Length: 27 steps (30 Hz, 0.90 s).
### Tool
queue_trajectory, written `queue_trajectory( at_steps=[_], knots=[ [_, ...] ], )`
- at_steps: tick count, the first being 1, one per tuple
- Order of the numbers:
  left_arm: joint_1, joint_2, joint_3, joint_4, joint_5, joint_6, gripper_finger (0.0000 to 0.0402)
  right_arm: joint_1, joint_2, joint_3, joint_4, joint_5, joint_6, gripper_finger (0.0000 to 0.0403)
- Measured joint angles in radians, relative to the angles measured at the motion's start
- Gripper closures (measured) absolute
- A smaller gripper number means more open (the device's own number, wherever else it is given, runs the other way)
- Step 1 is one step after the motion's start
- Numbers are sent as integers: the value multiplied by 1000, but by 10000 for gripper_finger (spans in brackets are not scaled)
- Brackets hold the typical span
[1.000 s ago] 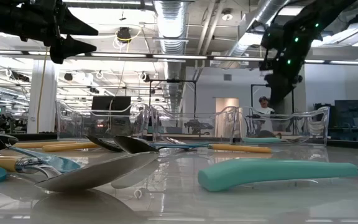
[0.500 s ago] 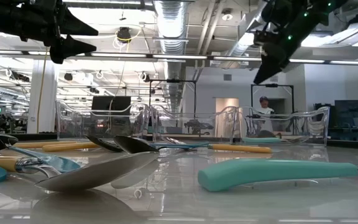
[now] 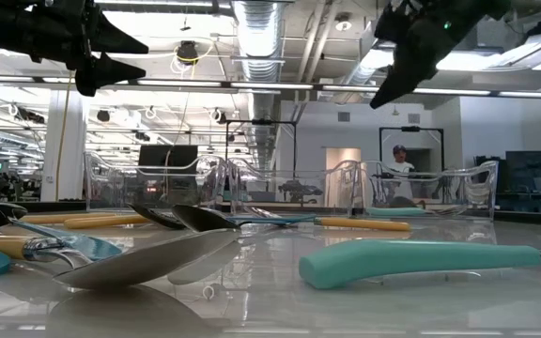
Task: Sort silverware by color (type)
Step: Put the light blue spoon into the top right transparent bin
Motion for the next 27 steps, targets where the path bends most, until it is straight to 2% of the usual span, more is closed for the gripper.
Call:
queue_trajectory(
  at_steps=[16, 21, 27],
  knots=[
    [0, 0, 0, 0, 0, -5, 124, 364, 18, 0, 207, 6, 238, 223],
    [0, 0, 0, 0, 0, -5, 124, 425, 53, 1, 246, 9, 293, 223],
    [0, 0, 0, 10, -27, 16, 124, 438, 107, -1, 217, 42, 345, 223]
  ],
)
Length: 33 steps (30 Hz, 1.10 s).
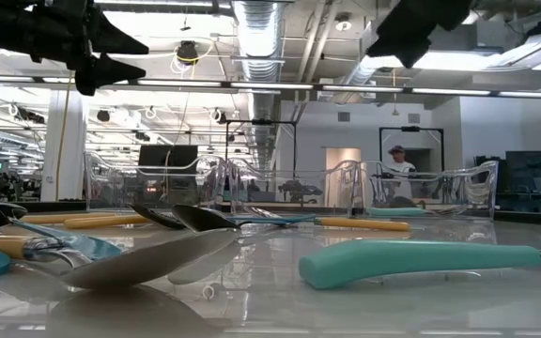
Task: Sort silverware by color (type)
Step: Put the light blue spoon into the top right transparent bin
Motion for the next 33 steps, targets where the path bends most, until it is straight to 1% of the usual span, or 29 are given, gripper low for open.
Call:
queue_trajectory(
  at_steps=[4, 6, 8, 10, 12, 14, 16, 18, 21, 23, 25, 26, 28, 30, 33],
  knots=[
    [0, -1, 0, -1, -31, -5, 124, -18, 33, 0, -6, 20, 96, 223],
    [0, -1, 0, -28, -42, -12, 124, -33, 48, 1, 10, 22, 115, 223],
    [0, 3, 0, -32, -58, -12, 124, -48, 54, 0, 20, 23, 114, 223],
    [0, 3, 0, -27, -73, -12, 124, -66, 72, 3, 82, 23, 115, 223],
    [0, 3, 0, -13, -81, -6, 124, -77, 77, -1, 103, 23, 110, 223],
    [0, 2, 0, -6, -90, 29, 124, -85, 97, 5, 167, 23, 76, 223],
    [0, 2, 0, -4, -89, 72, 124, -95, 118, 2, 163, 24, 36, 223],
    [0, 2, 0, -14, -84, 93, 124, -103, 149, 0, 173, 23, 27, 223],
    [-1, 2, 0, -75, -30, 112, 124, -107, 196, 0, 189, 25, 27, 223],
    [0, 13, 0, -79, -34, 95, 124, -115, 227, 0, 229, 15, 65, 223],
    [1, 16, 0, -79, -37, 26, 124, -123, 259, 1, 297, -54, 83, 223],
    [1, 16, 0, -79, -34, 12, 124, -123, 269, 2, 314, -91, 83, 223],
    [1, 16, 0, -80, -8, 22, 124, -123, 281, 1, 338, -128, 63, 223],
    [1, 17, 0, -96, 15, 42, 124, -113, 294, 2, 358, -122, 37, 223],
    [1, 17, 0, -97, 25, 17, 124, -90, 295, 0, 346, -67, 26, 217]
  ],
)
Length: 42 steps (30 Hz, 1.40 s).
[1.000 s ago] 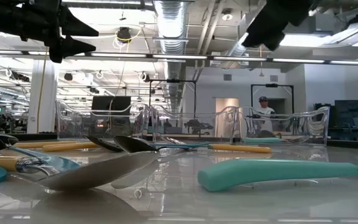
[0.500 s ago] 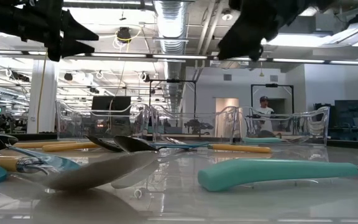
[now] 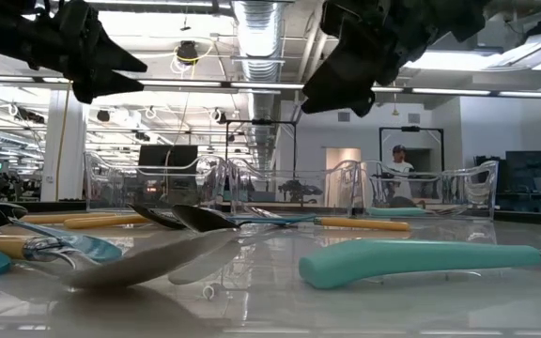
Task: Sort silverware by color (type)
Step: Put the light blue spoon into the top right transparent bin
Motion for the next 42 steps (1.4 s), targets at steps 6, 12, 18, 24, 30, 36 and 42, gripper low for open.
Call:
queue_trajectory(
  at_steps=[6, 12, 18, 24, 30, 36, 42],
  knots=[
    [-1, 0, 0, -6, 74, -40, 124, 63, -11, 1, -11, 114, -55, 172],
    [-1, 0, 0, -9, 107, -71, 124, 132, -8, 1, -11, 143, -34, 127],
    [-1, 0, 0, -10, 108, -104, 124, 240, -6, 1, -22, 173, -2, 125],
    [-1, 0, 0, -22, 108, -119, 124, 347, 20, 1, -111, 231, 134, 125],
    [-1, 0, 0, -27, 106, -120, 124, 408, 90, 1, -184, 245, 185, 125],
    [-1, 0, 0, -48, 104, -112, 124, 435, 182, 8, -215, 209, 181, 125],
    [-1, 0, 0, -109, 53, -134, 124, 464, 240, 106, -309, 144, 159, 125]
  ],
)
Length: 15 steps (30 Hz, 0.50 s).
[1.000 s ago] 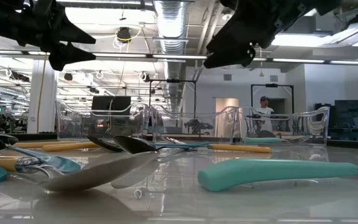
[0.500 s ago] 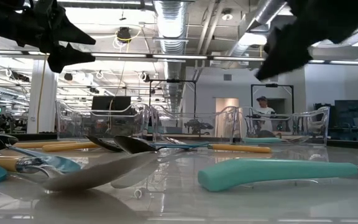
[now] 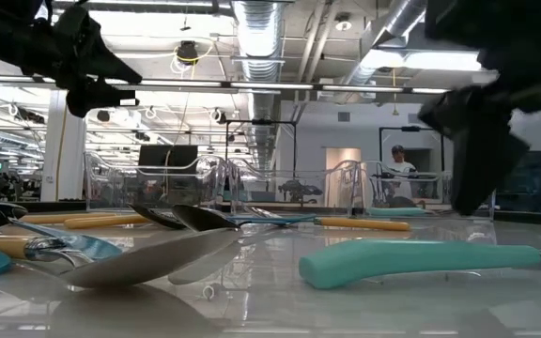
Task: Sort silverware by color (type)
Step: Put the light blue spoon into the top right transparent bin
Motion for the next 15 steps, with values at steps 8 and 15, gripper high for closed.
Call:
queue_trajectory(
  at_steps=[8, 15],
  knots=[
    [0, 0, 0, -5, -12, -12, 124, 9, 2, 62, -83, 1, -11, 125],
    [0, -1, 0, -7, -13, -14, 124, 15, 71, 64, -125, -26, -19, 125]
  ],
)
